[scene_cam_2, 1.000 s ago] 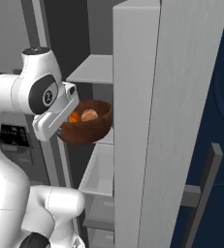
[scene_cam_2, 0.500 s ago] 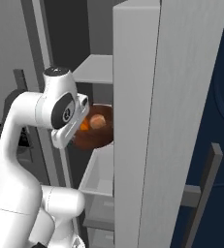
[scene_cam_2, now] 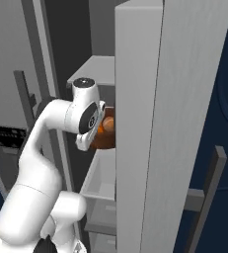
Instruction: Pick the chicken drumstick and onion from their plates and place them in the bowl. Then put the bowl in the fridge.
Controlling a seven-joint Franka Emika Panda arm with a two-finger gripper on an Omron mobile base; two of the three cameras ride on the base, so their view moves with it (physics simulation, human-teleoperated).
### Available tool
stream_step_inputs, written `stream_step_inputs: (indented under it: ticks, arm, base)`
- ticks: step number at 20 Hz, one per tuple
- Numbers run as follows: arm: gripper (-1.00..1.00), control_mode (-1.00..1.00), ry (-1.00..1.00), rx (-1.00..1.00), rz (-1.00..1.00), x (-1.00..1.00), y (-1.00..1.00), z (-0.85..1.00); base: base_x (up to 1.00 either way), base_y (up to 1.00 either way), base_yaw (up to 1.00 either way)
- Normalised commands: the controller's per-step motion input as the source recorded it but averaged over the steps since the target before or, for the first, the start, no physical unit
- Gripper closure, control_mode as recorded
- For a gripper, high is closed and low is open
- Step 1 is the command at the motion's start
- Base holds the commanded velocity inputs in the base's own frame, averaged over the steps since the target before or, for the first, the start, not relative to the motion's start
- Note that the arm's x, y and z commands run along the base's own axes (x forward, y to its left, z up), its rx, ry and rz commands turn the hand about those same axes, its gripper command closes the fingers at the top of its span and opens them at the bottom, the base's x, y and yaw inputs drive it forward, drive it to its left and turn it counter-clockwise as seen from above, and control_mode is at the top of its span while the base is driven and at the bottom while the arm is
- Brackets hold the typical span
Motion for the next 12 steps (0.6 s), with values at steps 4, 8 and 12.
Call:
stream_step_inputs:
  ticks: [4, 8, 12]
  arm:
    - [1.00, -1.00, 0.00, 0.00, 0.03, 0.66, -0.07, -0.38]
    - [1.00, -1.00, -0.01, 0.00, 0.00, 0.65, -0.03, -0.38]
    - [1.00, -1.00, -0.01, 0.02, 0.00, 0.65, -0.15, -0.23]
  base:
    - [0.00, 0.00, 0.00]
    - [0.00, 0.00, 0.00]
    - [0.00, 0.00, 0.00]
